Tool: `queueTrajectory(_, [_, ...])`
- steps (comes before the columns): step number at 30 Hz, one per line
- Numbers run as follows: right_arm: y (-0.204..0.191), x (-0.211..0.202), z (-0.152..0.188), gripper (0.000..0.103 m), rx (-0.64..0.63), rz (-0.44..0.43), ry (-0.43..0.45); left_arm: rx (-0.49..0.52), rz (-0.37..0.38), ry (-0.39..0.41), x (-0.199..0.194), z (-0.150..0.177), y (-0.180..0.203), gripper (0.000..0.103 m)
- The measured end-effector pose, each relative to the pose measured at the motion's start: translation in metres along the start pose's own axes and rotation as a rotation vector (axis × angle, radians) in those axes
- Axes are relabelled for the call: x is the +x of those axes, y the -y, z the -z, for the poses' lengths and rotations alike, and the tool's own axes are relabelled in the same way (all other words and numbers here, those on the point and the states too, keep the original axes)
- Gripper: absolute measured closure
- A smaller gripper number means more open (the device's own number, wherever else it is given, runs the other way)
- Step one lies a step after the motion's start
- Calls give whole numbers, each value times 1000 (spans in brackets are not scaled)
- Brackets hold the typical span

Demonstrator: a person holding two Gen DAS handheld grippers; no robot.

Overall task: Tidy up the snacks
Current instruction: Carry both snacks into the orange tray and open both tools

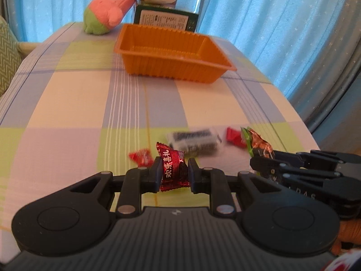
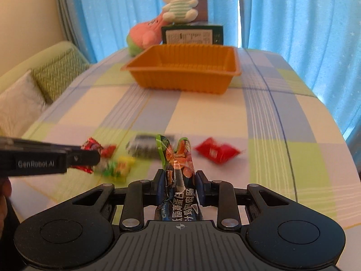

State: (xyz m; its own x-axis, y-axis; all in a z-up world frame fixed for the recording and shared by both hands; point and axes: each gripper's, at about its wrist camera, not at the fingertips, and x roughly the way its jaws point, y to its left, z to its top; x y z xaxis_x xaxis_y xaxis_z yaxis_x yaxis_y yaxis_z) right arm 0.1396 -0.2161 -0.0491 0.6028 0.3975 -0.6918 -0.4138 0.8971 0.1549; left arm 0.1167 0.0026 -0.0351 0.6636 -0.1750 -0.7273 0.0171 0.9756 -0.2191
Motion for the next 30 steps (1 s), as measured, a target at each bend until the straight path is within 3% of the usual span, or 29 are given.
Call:
queueTrajectory(7, [11, 15, -67, 74, 30, 1, 60, 48, 30, 47, 16, -64, 6, 82])
queueTrajectory(19, [39, 79, -171, 74, 105, -6, 63, 65, 40, 92, 68, -181, -14, 82])
queueTrajectory(30, [60, 130, -206, 74, 181, 3, 28, 47, 45, 46, 121, -212, -33, 82])
